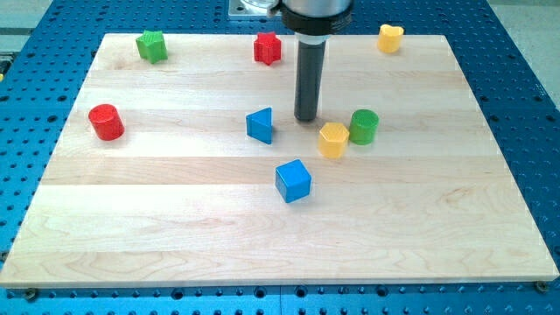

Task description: Move the hexagon to the right center of the board

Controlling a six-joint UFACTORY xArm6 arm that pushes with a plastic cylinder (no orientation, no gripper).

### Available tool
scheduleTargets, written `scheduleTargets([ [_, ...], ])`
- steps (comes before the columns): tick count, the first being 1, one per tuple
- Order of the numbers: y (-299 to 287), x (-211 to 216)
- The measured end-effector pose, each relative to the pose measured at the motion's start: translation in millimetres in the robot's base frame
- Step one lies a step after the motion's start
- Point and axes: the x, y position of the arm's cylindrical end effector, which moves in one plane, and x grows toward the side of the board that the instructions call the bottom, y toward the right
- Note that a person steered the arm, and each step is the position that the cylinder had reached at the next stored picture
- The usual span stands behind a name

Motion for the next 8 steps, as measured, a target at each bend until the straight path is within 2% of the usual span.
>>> scheduleTargets([
  [1, 48, -1],
  [2, 50, -6],
  [3, 28, -6],
  [4, 16, 17],
  [5, 49, 25],
  [6, 53, 25],
  [7, 20, 43],
  [8, 21, 64],
])
